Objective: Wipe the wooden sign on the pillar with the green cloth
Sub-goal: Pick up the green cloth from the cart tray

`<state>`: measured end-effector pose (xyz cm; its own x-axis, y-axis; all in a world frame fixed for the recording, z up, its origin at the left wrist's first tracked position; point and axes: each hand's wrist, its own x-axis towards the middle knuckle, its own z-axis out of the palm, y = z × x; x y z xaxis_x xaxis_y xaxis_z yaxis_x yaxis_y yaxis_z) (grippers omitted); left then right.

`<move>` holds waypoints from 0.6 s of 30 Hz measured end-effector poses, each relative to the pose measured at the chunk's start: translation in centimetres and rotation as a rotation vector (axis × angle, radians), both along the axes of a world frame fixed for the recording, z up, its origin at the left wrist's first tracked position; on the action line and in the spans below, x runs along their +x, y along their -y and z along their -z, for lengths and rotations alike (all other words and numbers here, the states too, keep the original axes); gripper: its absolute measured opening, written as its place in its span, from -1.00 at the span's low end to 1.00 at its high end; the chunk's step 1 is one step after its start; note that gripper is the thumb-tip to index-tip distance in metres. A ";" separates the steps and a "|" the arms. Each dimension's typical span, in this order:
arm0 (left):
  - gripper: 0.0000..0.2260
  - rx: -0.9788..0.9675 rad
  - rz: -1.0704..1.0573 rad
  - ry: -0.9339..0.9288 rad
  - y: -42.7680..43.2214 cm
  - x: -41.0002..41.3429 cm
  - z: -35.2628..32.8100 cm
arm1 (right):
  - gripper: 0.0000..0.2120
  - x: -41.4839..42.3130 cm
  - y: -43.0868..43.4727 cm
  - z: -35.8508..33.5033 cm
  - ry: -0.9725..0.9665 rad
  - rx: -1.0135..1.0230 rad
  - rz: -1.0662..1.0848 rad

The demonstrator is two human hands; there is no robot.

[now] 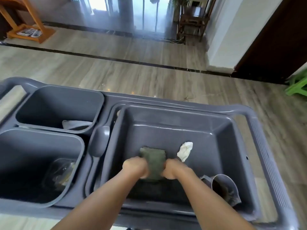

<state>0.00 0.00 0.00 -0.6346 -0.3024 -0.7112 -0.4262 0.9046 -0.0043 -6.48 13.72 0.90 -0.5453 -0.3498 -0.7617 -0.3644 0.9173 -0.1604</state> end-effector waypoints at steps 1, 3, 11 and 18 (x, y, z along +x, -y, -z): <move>-0.61 0.005 0.003 0.018 0.0 0.0 0.6 | -0.61 0.2 0.0 0.5 0.004 -0.009 0.004; -0.63 0.014 -0.020 0.028 -0.2 0.3 1.5 | -0.58 0.7 -0.1 1.6 0.004 -0.044 0.055; -0.54 0.134 -0.404 -0.185 -1.0 0.9 3.7 | -0.55 1.7 0.3 4.8 -0.090 -0.146 0.327; -0.74 0.412 -0.659 -0.252 -0.6 1.0 3.9 | -0.63 2.4 -0.4 5.3 0.045 -0.343 0.511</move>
<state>0.98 0.59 -3.86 -0.5735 -0.4152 -0.7062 -0.8151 0.3757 0.4410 -4.06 14.15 -4.43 -0.6789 -0.2815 -0.6781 0.1219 0.8675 -0.4822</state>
